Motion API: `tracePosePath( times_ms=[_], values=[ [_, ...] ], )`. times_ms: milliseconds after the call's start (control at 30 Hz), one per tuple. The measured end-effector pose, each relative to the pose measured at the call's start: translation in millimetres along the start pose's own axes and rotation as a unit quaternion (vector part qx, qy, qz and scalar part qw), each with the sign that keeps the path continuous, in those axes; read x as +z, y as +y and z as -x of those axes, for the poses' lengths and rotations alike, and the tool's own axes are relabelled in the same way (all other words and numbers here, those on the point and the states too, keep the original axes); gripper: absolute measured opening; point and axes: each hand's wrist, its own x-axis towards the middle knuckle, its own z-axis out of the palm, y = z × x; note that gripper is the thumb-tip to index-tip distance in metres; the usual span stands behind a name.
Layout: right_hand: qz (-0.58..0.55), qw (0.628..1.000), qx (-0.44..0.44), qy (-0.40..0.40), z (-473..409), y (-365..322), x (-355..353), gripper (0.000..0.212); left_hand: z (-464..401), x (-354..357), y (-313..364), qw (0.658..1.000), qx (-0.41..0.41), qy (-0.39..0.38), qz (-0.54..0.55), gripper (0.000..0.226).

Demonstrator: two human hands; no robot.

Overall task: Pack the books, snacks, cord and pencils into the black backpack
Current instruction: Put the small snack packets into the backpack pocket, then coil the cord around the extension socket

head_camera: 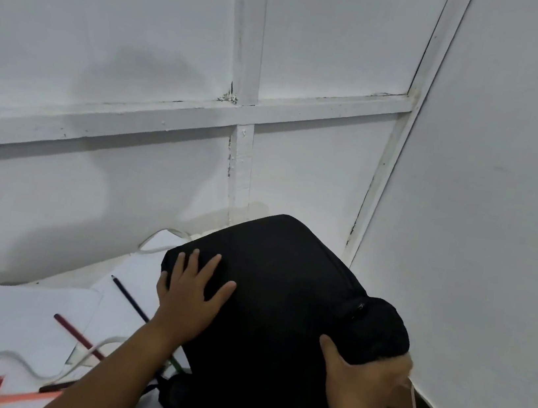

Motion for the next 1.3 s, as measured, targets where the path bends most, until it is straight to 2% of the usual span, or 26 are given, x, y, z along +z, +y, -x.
tracePosePath(
  times_ms=[67,167,233,333,467,700,833,933,1033,1133,1300],
  values=[
    [0.048,0.996,-0.056,0.046,-4.7,0.3,-6.7,0.111,10.0,2.3,14.3,1.0,0.026,0.002,0.011,0.089],
    [0.11,0.974,-0.18,0.078,-13.9,-2.6,-17.5,0.106,23.0,8.9,36.8,0.998,0.067,0.0,0.01,0.092],
    [0.197,0.943,-0.266,0.035,-21.1,-4.5,-20.8,0.089,31.0,16.6,51.2,0.996,0.089,-0.003,0.006,0.095],
    [0.314,0.876,-0.36,-0.068,-25.9,4.2,-15.4,0.063,39.2,33.6,63.0,0.995,0.097,0.017,0.006,0.099],
    [0.389,0.815,-0.399,-0.159,-30.5,19.9,-3.3,0.064,45.6,52.2,57.3,0.994,0.09,0.047,0.028,0.097],
    [0.327,0.807,-0.442,-0.216,-37.7,1.0,12.4,0.063,75.8,42.8,47.3,0.996,0.062,0.063,0.024,0.088],
    [0.271,0.78,-0.501,-0.26,-22.2,-15.0,27.9,0.059,110.6,27.1,31.3,0.992,0.004,0.123,0.02,0.083],
    [0.213,0.764,-0.521,-0.316,5.5,-21.8,43.8,0.056,148.3,13.2,8.6,0.983,-0.047,0.177,0.031,0.064],
    [0.173,0.736,-0.522,-0.395,46.3,-22.4,61.0,0.052,192.8,-4.6,-22.6,0.968,-0.086,0.235,0.038,0.05],
    [0.128,0.697,-0.537,-0.458,88.1,-13.5,79.3,0.041,237.5,-27.6,-56.0,0.946,-0.142,0.288,0.035,0.047],
    [0.084,0.646,-0.557,-0.515,165.8,-2.5,104.2,0.032,310.3,-66.3,-111.8,0.903,-0.232,0.36,0.03,0.036]
  ],
)
